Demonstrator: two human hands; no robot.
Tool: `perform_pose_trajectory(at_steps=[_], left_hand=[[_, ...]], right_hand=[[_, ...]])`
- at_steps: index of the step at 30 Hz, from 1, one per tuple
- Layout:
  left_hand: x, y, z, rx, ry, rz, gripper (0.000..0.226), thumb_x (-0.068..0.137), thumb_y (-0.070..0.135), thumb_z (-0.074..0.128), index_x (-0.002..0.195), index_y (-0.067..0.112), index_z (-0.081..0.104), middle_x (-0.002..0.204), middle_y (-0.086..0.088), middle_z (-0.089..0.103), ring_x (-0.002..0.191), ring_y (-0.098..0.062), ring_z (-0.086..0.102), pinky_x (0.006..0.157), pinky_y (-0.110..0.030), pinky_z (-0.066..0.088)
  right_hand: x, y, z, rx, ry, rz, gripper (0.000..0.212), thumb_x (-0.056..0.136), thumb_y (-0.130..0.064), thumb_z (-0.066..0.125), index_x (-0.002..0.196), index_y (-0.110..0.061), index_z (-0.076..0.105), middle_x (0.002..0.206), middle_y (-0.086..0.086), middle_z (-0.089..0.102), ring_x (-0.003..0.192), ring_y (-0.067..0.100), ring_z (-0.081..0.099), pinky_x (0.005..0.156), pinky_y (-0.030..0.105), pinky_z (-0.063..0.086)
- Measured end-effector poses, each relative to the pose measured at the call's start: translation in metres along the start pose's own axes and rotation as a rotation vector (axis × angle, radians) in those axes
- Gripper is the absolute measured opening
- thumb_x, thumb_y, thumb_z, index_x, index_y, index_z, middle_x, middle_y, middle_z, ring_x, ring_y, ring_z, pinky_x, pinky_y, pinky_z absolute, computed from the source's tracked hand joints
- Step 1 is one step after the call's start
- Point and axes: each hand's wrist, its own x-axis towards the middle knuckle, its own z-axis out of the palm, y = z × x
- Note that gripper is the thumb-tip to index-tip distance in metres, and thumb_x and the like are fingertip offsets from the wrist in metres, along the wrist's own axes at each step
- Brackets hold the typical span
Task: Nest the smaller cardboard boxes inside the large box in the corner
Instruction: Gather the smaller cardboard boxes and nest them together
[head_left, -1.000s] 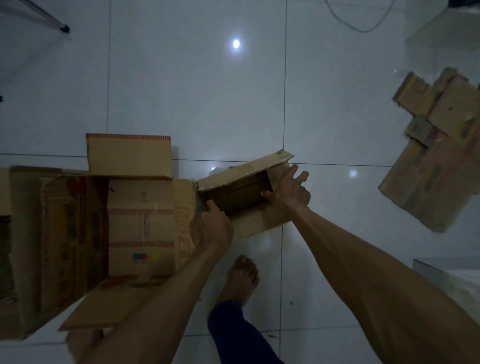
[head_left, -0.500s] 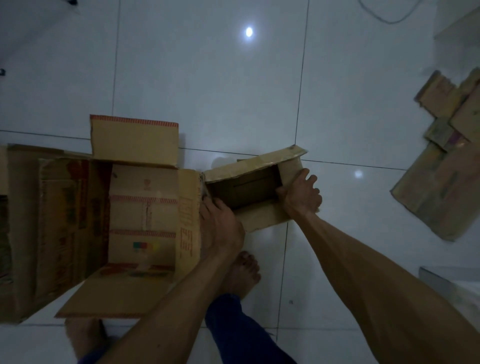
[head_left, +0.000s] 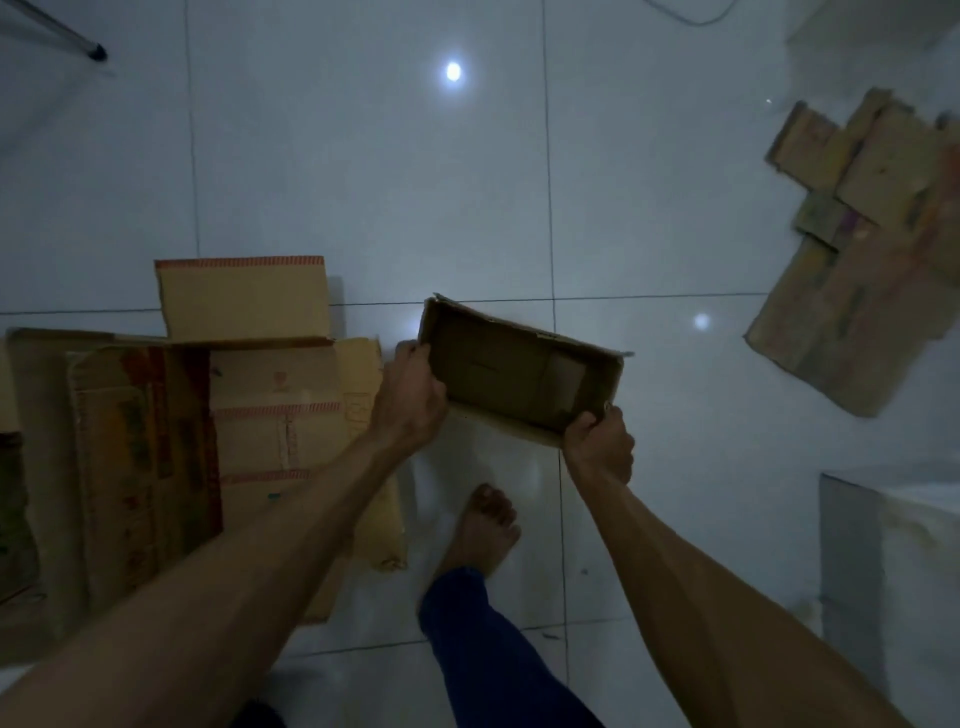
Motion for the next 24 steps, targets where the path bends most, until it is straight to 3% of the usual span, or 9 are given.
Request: perform_pose_trajectory(at_steps=[6,10,12,14,16,17,19,21,24], left_hand=[[0.025,0.007,-0.02,0.243,-0.187,0.17,0.039,0.096,0.007,0.05,0.135,0.005,0.051,0.142,-0.016,0.046,0.121,-0.034,0.05,0.1,-0.049,0.05],[0.03,0.011,-0.011,0.427,-0.252,0.276,0.04,0.1,0.013,0.051,0.138,0.003,0.046,0.141,-0.017,0.042,0.123,-0.039,0.043,0.097,-0.049,0.046],[0.027,0.008,-0.004,0.489,-0.256,0.34,0.039,0.101,0.016,0.051,0.137,0.003,0.045,0.14,-0.016,0.042,0.123,-0.039,0.041,0.096,-0.05,0.045],[0.021,0.001,0.002,0.545,-0.276,0.403,0.039,0.101,0.015,0.052,0.137,0.003,0.045,0.142,-0.016,0.041,0.125,-0.038,0.04,0.099,-0.051,0.046],[0.014,-0.009,0.009,0.623,-0.303,0.476,0.043,0.099,0.01,0.055,0.14,0.004,0.043,0.149,-0.015,0.036,0.128,-0.037,0.038,0.102,-0.05,0.047],[0.011,-0.014,0.011,0.655,-0.321,0.51,0.047,0.098,0.007,0.057,0.142,0.004,0.041,0.154,-0.014,0.031,0.132,-0.037,0.035,0.104,-0.05,0.047],[0.006,-0.025,0.014,0.687,-0.359,0.541,0.057,0.097,0.005,0.059,0.148,0.004,0.035,0.165,-0.012,0.015,0.143,-0.039,0.026,0.111,-0.052,0.044],[0.002,-0.035,0.014,0.73,-0.373,0.561,0.067,0.096,0.005,0.061,0.154,0.005,0.027,0.17,-0.009,-0.002,0.152,-0.04,0.012,0.117,-0.053,0.039],[0.0,-0.043,0.011,0.75,-0.372,0.579,0.071,0.095,0.006,0.063,0.156,0.006,0.027,0.17,-0.008,-0.014,0.156,-0.04,-0.002,0.12,-0.056,0.034]], right_hand=[[-0.073,0.041,0.034,0.29,-0.041,0.258,0.033,0.104,-0.019,0.044,0.131,-0.004,0.055,0.125,0.021,0.065,0.111,0.037,0.065,0.087,0.038,0.052],[-0.13,0.051,0.078,0.52,-0.046,0.41,0.029,0.105,-0.019,0.048,0.128,-0.004,0.058,0.125,0.017,0.066,0.108,0.031,0.066,0.081,0.029,0.048],[-0.152,0.052,0.098,0.593,-0.018,0.461,0.037,0.103,-0.022,0.05,0.136,-0.007,0.053,0.135,0.016,0.061,0.113,0.029,0.063,0.089,0.031,0.049],[-0.172,0.057,0.113,0.666,0.043,0.473,0.062,0.096,-0.033,0.057,0.151,-0.009,0.04,0.151,0.017,0.046,0.131,0.031,0.052,0.109,0.041,0.045],[-0.186,0.06,0.127,0.62,0.107,0.482,0.077,0.075,-0.034,0.074,0.138,0.004,0.051,0.137,0.03,0.054,0.12,0.038,0.061,0.102,0.048,0.054],[-0.192,0.062,0.137,0.611,0.118,0.529,0.066,0.073,-0.03,0.077,0.126,0.006,0.06,0.123,0.031,0.064,0.104,0.034,0.068,0.094,0.045,0.06],[-0.202,0.058,0.147,0.739,-0.157,0.636,0.039,0.095,-0.02,0.062,0.125,0.005,0.061,0.123,0.025,0.067,0.101,0.03,0.068,0.095,0.045,0.059],[-0.206,0.06,0.155,0.753,-0.38,0.601,0.035,0.102,-0.011,0.052,0.131,0.006,0.057,0.13,0.024,0.064,0.111,0.034,0.067,0.097,0.046,0.058],[-0.201,0.07,0.148,0.883,-0.464,0.626,0.02,0.099,-0.006,0.058,0.118,0.001,0.06,0.122,0.02,0.065,0.11,0.034,0.069,0.09,0.046,0.062]])
